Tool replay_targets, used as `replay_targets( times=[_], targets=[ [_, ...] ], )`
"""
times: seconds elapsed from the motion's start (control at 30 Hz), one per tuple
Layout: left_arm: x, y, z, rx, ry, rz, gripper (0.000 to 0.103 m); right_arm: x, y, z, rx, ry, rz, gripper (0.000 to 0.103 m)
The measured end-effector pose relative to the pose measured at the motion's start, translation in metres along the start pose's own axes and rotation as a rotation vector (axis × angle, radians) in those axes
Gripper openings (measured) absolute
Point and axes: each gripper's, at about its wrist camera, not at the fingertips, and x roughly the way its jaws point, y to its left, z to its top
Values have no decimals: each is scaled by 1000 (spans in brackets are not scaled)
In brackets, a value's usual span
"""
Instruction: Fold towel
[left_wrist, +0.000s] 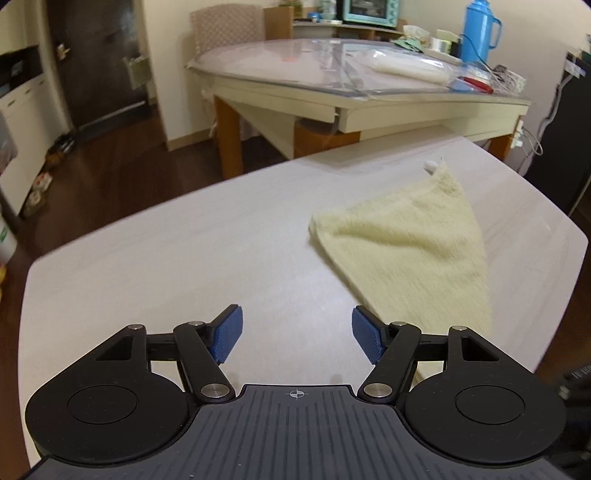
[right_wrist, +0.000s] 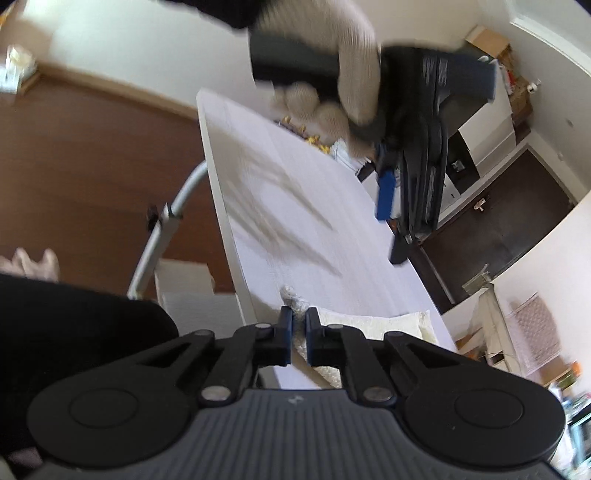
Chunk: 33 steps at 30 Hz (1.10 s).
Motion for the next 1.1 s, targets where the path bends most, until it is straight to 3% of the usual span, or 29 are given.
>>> replay_targets(
  times=[0.27, 0.43, 0.6, 0.83, 1.1],
  targets=[
    [43, -5, 23, 153, 27, -11, 70, -38, -13, 6, 166, -120, 178, 7],
    [49, -8, 12, 238, 70, -3, 70, -52, -21, 4, 241, -180, 261, 7],
    [46, -6, 5, 257, 84, 0, 72, -71, -48, -1, 347, -253, 328, 7],
    [48, 7, 7, 208, 115, -36, 75, -88, -131, -27, 573, -393, 290, 7],
    [55, 21, 14, 176, 140, -78, 77, -66, -196, -89, 864, -404, 176, 7]
  ],
)
